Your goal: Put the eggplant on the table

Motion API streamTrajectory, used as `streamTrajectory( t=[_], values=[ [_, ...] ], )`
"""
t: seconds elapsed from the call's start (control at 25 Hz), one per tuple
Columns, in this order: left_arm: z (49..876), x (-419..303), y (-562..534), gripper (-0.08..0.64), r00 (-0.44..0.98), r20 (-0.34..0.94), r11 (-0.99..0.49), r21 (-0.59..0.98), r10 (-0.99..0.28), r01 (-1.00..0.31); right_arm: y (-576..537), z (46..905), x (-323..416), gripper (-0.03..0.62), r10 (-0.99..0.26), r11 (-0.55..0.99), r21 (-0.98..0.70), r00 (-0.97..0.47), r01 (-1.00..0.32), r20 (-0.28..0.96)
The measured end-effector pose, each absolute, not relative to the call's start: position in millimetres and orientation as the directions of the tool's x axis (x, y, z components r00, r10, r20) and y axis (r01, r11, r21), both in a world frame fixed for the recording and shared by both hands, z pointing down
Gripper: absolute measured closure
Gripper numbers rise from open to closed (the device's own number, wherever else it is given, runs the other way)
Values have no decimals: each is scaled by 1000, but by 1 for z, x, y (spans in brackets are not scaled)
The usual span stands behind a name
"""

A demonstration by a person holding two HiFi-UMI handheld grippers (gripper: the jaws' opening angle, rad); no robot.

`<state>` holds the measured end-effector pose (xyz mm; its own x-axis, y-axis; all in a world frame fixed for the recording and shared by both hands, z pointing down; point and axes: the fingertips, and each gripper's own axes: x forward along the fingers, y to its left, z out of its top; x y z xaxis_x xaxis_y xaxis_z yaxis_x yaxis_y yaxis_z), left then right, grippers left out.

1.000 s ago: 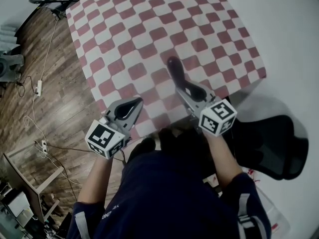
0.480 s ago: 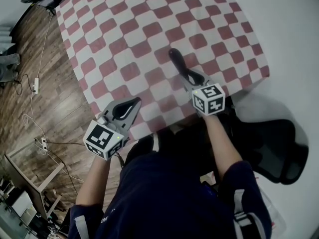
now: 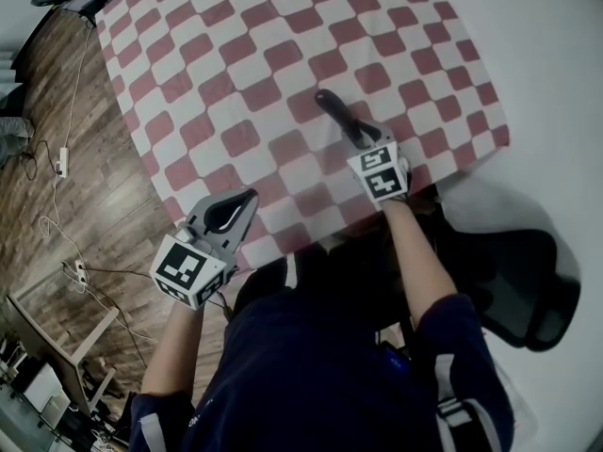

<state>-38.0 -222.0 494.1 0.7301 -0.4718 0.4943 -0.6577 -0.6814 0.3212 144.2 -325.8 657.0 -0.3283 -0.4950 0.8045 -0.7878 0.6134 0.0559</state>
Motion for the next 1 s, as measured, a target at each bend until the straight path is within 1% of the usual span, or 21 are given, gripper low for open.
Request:
streamTrajectory(
  t=[0.24, 0.48, 0.52, 0.56, 0.6, 1.0],
  values=[
    [500, -38, -221, 529, 732, 501, -680, 330, -462, -654, -327, 675, 146, 446, -482, 618, 75, -301, -783, 823],
    [504, -39, -218, 529, 739, 505, -684, 339, -447, -646, -323, 677, 146, 441, -495, 606, 58, -319, -793, 808],
    [504, -38, -217, 528, 740, 505, -687, 339, -443, -643, -322, 676, 146, 417, -499, 606, 54, -326, -794, 803],
    [505, -38, -216, 529, 742, 506, -689, 339, -441, -641, -322, 674, 145, 378, -504, 606, 51, -333, -794, 797],
    [504, -38, -215, 529, 742, 507, -688, 341, -440, -641, -322, 670, 145, 373, -512, 604, 51, -339, -795, 789],
    [491, -41, -205, 529, 761, 473, -710, 333, -444, -621, -310, 608, 140, 367, -603, 580, 45, -392, -813, 695]
  ],
)
